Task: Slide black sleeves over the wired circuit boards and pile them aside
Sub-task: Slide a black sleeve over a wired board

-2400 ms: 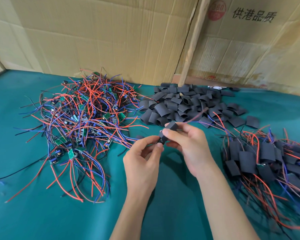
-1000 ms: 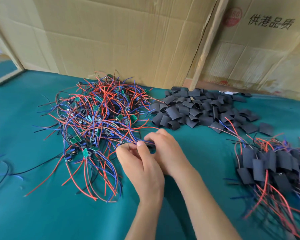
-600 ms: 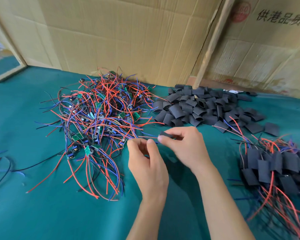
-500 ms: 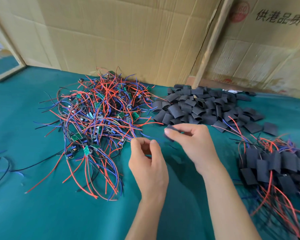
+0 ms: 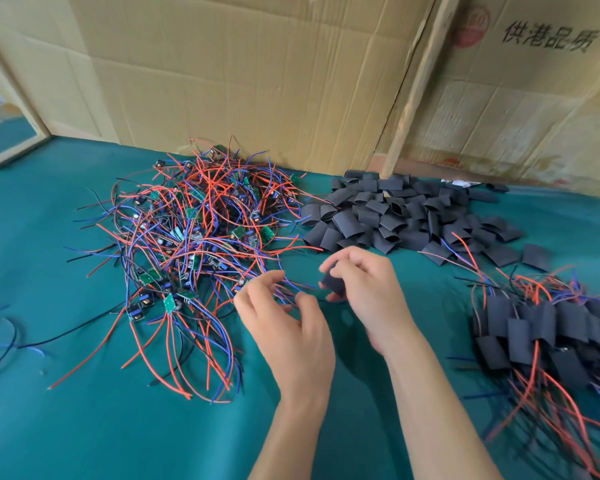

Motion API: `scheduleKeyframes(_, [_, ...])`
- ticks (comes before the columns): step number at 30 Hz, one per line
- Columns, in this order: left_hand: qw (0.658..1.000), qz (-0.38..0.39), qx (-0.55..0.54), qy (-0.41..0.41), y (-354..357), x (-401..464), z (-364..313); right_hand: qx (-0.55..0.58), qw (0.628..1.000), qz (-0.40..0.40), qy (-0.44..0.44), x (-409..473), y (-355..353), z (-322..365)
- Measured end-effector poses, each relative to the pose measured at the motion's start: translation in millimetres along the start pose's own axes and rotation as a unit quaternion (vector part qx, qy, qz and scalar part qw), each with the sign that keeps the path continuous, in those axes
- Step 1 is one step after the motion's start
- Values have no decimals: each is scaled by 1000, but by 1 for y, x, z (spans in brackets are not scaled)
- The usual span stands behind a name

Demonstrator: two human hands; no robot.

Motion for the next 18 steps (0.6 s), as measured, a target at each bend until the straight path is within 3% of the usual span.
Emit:
scheduleKeyframes(3, [999, -37, -26, -10, -6, 1, 3, -131, 988, -35, -70, -2, 17, 17])
scheduleKeyframes(5, [997, -50, -47, -24, -8, 1, 6, -244, 965, 2, -94, -1, 37, 20])
scheduleKeyframes(8, [995, -61, -58, -45, -10, 2, 9, -350, 932, 79, -58, -1, 60, 9])
scheduleKeyframes(15, [996, -57, -53, -44, -9, 2, 9, -325, 938, 43, -111, -2, 56, 16])
scheduleKeyframes(18, [996, -56, -54, -46, -10, 4, 12, -264, 955, 42, -129, -2, 47, 22])
Point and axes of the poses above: each hand's wrist, its own x-axis towards the middle knuckle, its own y-axis out of the palm, z = x × y, the point moved 7 cm from there along x, towards the middle knuckle, and after that the axes turned 7 degrees about z, right-handed, at the moved point
